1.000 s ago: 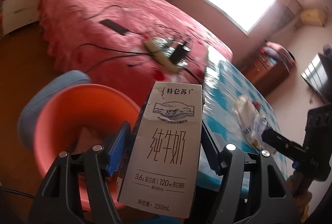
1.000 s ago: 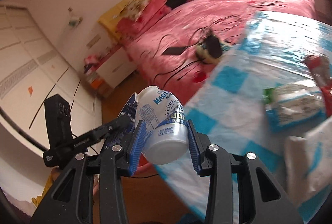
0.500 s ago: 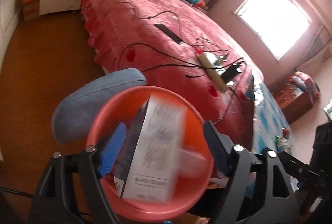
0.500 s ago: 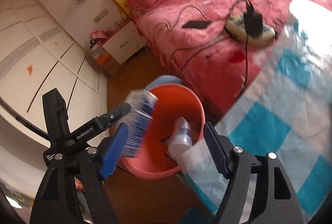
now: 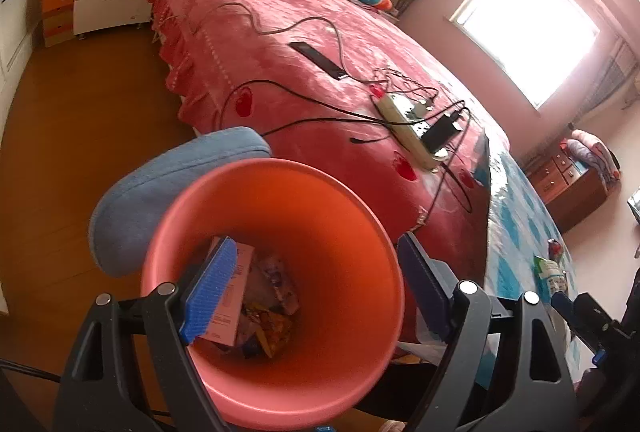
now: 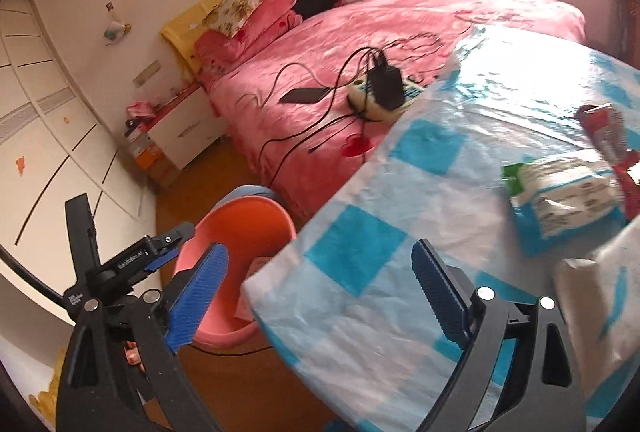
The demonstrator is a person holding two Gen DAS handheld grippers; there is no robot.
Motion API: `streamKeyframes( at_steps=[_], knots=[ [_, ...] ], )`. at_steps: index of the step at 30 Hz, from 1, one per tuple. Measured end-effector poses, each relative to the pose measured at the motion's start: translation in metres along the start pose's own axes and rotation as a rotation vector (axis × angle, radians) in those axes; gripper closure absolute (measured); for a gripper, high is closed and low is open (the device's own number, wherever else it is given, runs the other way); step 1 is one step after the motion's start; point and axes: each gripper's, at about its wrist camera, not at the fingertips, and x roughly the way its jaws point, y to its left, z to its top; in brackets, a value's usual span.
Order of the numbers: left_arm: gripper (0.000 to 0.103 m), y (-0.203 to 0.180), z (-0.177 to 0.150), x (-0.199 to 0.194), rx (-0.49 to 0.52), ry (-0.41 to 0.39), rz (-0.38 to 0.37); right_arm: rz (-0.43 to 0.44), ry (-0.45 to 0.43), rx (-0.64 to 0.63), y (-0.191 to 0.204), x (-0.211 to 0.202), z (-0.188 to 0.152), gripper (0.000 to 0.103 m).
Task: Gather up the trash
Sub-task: 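Move both open tools back over the remaining trash on the table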
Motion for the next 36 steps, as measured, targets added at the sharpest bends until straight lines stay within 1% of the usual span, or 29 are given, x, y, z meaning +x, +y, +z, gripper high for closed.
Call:
streamKeyframes(
  at_steps=[2,8,19,29,36],
  knots=[
    [0.020,-0.007,-0.003,-0.001,0.010,0.004,-0.016,-0.018,-0.009,-0.011,-0.003,-0.003,-0.004,0.011],
    [0.019,-0.034,-0.009,-0.002,0.056,0.020,-0.065,-0.034,-0.033,-0.015,-0.012,-0.013,-0.008,0.011],
    [0.018,-0.078,-0.019,-0.008,0.143,0.009,-0.115,-0.078,-0.077,0.000,-0.033,-0.033,-0.010,0.011],
    [0.018,-0.117,-0.029,-0.011,0.225,0.016,-0.138,-0.123,-0.117,-0.010,-0.053,-0.051,-0.014,0.011],
    [0.018,-0.143,-0.039,-0.011,0.268,0.028,-0.154,-0.149,-0.129,0.002,-0.070,-0.062,-0.015,0.011]
  ],
)
